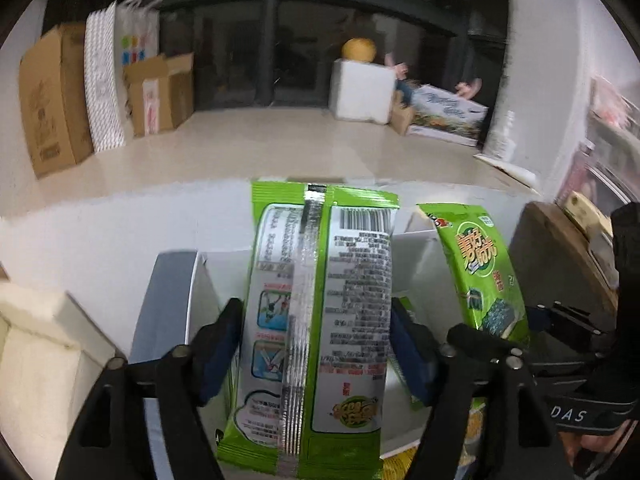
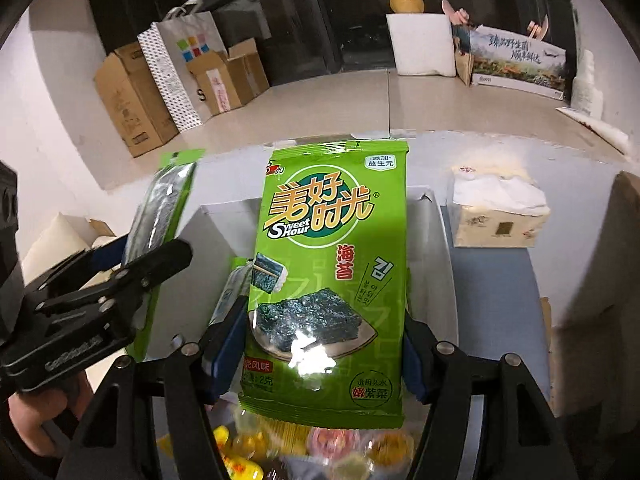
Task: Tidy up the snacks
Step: 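Carry both packets over the white box and release them inside, then grasp the yellow pouch with the left tool while the right grasps a seaweed bag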
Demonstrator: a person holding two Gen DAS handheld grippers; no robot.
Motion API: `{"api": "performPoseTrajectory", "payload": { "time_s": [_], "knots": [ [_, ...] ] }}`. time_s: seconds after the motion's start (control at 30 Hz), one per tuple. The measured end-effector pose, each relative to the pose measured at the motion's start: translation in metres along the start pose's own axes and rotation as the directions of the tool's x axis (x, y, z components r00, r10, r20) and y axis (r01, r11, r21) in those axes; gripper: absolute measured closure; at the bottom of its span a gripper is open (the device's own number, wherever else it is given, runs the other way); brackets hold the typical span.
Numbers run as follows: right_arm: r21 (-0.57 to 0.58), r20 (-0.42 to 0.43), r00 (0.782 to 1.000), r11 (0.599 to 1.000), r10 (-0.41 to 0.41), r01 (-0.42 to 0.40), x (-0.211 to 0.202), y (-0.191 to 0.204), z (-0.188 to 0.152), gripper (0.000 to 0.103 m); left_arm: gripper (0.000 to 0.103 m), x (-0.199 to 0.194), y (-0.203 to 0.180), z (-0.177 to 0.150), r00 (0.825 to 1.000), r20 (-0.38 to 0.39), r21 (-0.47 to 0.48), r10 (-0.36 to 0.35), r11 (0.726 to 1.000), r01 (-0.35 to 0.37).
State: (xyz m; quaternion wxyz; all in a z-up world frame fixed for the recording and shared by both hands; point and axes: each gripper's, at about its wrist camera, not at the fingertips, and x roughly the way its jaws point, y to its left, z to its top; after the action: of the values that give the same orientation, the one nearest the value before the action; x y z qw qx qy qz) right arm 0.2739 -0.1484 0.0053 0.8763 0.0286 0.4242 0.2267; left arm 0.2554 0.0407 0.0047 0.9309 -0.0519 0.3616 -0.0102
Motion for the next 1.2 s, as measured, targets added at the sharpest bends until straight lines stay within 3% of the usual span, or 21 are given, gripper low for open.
{"api": "performPoseTrajectory", "payload": {
  "time_s": [0.07, 0.1, 0.13, 0.37, 0.67, 0.83, 0.93, 1.07, 1.2],
  "knots": [
    [0.006, 0.006, 1.0, 1.0, 0.0, 0.0, 0.005, -0.005, 0.003, 0.012, 0.002, 0.007, 0.006, 0.0, 0.999, -0.023, -0.008, 0.032, 0.999, -0.033],
    [0.011, 0.011, 1.0, 1.0, -0.008, 0.008, 0.005, -0.007, 0.005, 0.002, 0.001, 0.009, 0.006, -0.002, 0.999, -0.021, -0.005, 0.036, 0.999, -0.036],
    [0.017, 0.015, 1.0, 1.0, -0.007, 0.007, 0.004, -0.009, 0.006, 0.0, 0.001, 0.01, 0.008, -0.004, 0.999, -0.022, -0.001, 0.047, 0.999, -0.047],
    [-0.003, 0.035, 0.999, 1.0, -0.031, 0.031, -0.004, -0.01, 0.008, 0.0, 0.0, 0.017, 0.015, -0.013, 0.997, -0.062, -0.013, 0.051, 0.999, -0.052],
    [0.023, 0.047, 0.999, 1.0, -0.016, 0.015, -0.019, -0.01, -0.003, 0.0, 0.0, -0.002, 0.009, -0.019, 0.998, -0.05, 0.029, 0.038, 0.999, -0.037],
    [0.101, 0.061, 0.998, 0.995, -0.014, 0.008, -0.051, -0.013, -0.048, 0.0, 0.0, -0.044, 0.01, -0.056, 1.0, -0.004, 0.05, -0.03, 0.998, 0.03],
    [0.173, 0.068, 0.993, 0.981, -0.097, 0.085, -0.069, -0.014, -0.095, 0.0, 0.0, -0.07, 0.014, -0.097, 0.996, 0.013, 0.019, -0.085, 0.996, 0.085],
    [0.251, 0.007, 0.985, 0.954, -0.17, 0.163, -0.08, -0.011, -0.157, 0.0, 0.0, -0.095, 0.016, -0.147, 0.987, 0.017, -0.024, -0.16, 0.987, 0.161],
    [0.299, -0.089, 0.972, 0.925, -0.218, 0.235, -0.075, -0.013, -0.196, 0.0, 0.0, -0.104, 0.013, -0.191, 0.987, -0.014, -0.032, -0.157, 0.987, 0.157]
  ]
}}
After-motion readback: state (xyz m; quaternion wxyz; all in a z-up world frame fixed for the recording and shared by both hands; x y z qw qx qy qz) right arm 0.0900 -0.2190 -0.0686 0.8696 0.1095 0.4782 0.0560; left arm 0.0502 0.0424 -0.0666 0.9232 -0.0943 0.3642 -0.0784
